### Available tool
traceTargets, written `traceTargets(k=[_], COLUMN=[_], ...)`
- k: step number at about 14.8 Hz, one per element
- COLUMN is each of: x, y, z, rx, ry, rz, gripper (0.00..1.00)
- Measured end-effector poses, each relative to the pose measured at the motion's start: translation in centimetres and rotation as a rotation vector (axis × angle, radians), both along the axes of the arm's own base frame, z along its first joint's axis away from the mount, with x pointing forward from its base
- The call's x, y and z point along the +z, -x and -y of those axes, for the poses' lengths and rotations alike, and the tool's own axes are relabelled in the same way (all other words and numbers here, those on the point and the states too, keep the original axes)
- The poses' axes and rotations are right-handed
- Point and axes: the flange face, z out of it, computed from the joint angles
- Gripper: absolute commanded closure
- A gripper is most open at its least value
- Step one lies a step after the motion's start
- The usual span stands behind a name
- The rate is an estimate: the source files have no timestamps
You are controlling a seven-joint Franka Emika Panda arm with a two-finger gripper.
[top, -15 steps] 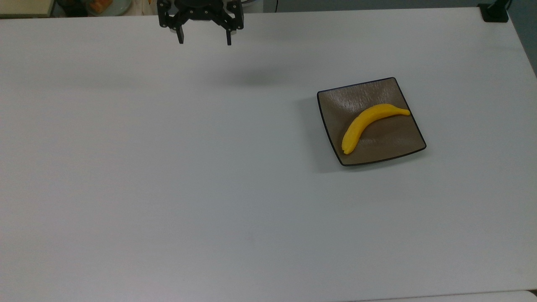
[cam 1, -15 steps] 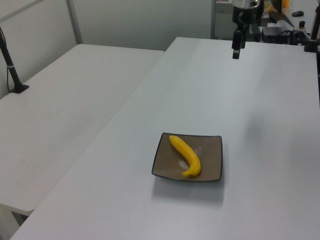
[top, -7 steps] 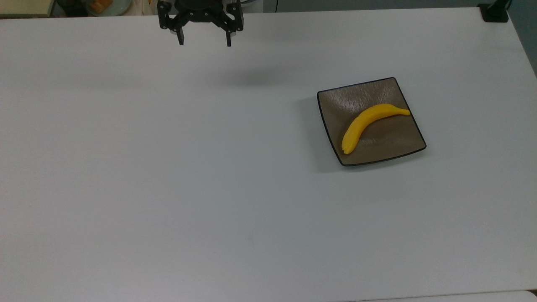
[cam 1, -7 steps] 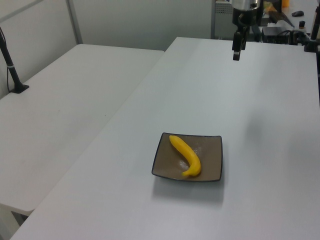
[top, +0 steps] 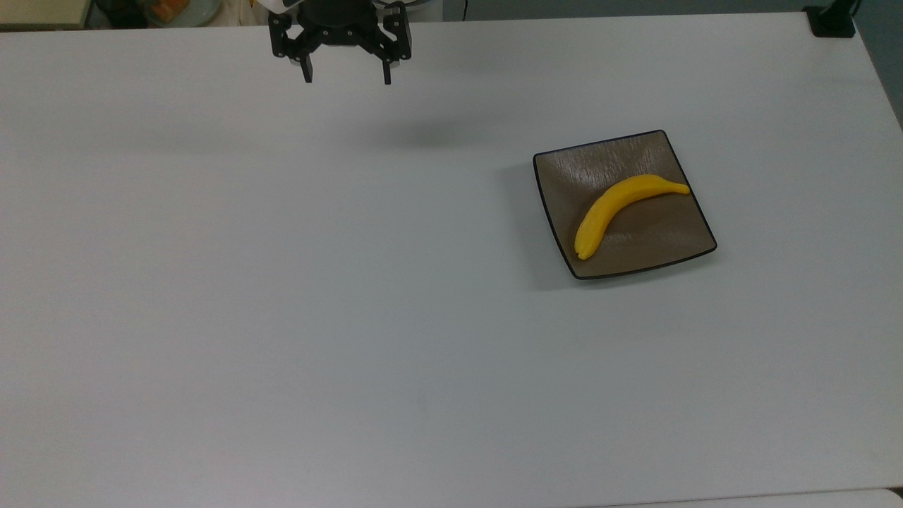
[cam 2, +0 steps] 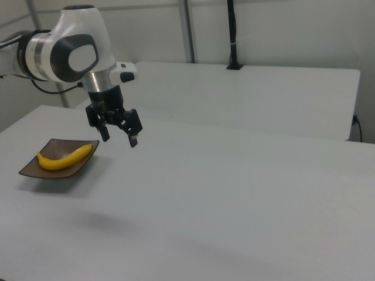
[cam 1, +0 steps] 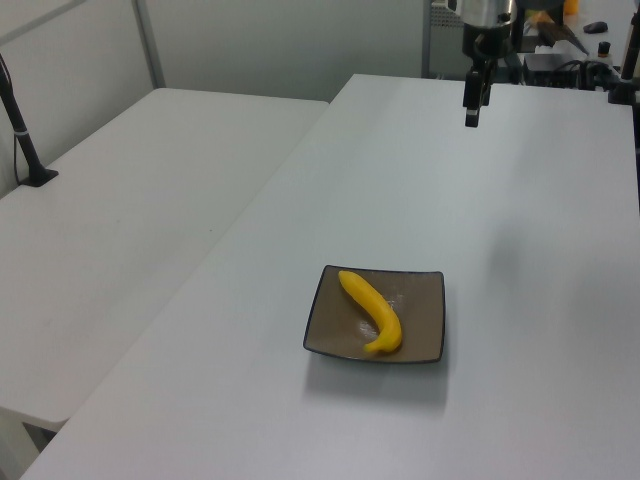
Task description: Bananas placed on a ceramic plate
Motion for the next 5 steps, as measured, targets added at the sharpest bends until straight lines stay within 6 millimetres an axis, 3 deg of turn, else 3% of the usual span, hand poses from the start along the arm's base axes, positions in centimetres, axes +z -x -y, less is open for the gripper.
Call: traceTargets(k=[5], x=[-0.37], y=[-0.19], z=[-0.4], rx=[0.007], ry=[0.0], rz=[-0.006], gripper=[0.0])
